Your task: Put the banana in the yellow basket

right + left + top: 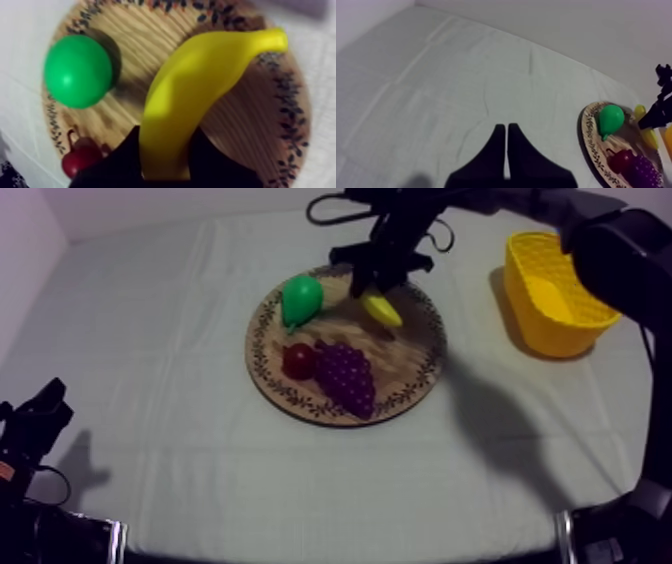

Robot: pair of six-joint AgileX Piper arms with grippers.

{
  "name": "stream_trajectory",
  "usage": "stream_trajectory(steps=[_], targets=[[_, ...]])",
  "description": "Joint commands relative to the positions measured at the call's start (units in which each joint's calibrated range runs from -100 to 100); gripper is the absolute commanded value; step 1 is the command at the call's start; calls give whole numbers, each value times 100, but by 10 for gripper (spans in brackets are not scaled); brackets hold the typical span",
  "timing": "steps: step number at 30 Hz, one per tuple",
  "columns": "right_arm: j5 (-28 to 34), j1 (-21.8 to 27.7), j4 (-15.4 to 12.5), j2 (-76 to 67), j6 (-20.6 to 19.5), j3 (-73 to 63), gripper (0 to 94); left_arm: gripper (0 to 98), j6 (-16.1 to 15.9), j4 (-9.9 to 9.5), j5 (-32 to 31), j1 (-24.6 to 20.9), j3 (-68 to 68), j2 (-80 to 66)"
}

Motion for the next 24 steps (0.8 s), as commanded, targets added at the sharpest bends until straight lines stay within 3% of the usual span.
stream_trajectory(steps=[1,7,15,24], targets=[[22,55,-1,-435,24,103,112,1,0,1,-1,-1,2,-3],[506,456,-155,-1553,150,411,105,1,1,1,-1,-1,2,-3],[1435,1508,-331,-2661,389,772,103,1,-11,1,-1,-14,2,5],[1262,2711,-238,-3251,771,1852,100,1,-8,1,-1,-15,2,5]])
